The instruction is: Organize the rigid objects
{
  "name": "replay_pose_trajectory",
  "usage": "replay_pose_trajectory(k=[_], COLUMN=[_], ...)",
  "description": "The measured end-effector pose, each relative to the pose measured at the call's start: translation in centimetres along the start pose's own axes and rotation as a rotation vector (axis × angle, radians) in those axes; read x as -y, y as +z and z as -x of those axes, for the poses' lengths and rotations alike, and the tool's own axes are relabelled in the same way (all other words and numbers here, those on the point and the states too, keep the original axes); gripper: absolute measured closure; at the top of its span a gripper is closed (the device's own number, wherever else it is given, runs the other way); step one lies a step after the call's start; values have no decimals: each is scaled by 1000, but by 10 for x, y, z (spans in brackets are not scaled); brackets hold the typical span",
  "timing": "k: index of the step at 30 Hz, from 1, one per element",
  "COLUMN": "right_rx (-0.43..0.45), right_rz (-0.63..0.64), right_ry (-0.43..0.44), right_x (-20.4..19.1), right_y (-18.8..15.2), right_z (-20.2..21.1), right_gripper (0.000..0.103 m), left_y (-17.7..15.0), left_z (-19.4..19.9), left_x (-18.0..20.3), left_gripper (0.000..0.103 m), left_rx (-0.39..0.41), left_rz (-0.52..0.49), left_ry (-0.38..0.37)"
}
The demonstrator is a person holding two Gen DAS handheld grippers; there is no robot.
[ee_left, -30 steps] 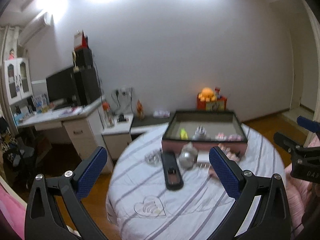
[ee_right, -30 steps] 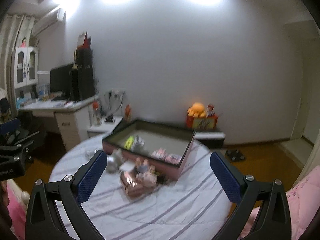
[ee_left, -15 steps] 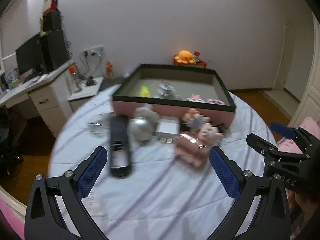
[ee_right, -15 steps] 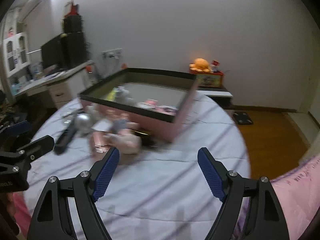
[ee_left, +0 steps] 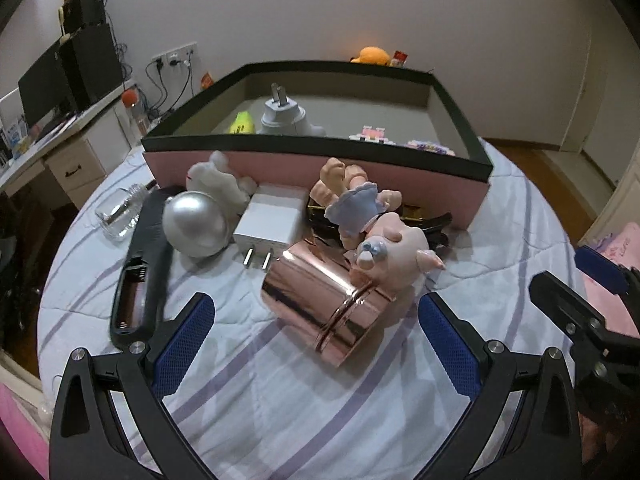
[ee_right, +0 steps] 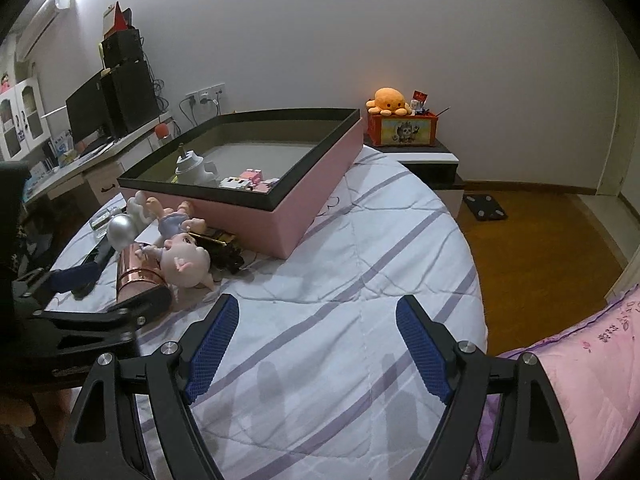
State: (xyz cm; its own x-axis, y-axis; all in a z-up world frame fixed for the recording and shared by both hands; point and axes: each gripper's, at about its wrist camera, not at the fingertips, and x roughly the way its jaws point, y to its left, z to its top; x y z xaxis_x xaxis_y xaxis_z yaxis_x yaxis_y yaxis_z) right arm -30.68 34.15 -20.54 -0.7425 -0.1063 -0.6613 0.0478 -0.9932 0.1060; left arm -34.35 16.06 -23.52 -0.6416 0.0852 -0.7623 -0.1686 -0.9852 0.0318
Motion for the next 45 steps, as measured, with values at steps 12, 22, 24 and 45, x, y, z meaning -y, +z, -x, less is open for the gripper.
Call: replay_pose_trajectory(k=[12,22,24,45], right_rx=[-9,-26,-26,-58], right_rz=[-15,9,10,140], right_ry=[21,48,42,162], right_x=[9,-5,-4,-81], right_y=[-1,-1,-1,17], right_z=[-3,-6,-5,-33], right_gripper=[20,20,20,35], left_y=[-8,-6,-6,-53], left_z=[0,-1,-4,41], left_x=[-30,-32,-27,-69], left_gripper=[1,32,43,54], left_rx=[-30,-31,-39,-35], left_rz=[60,-4,-28,-47], left_ry=[69,48,13,-48])
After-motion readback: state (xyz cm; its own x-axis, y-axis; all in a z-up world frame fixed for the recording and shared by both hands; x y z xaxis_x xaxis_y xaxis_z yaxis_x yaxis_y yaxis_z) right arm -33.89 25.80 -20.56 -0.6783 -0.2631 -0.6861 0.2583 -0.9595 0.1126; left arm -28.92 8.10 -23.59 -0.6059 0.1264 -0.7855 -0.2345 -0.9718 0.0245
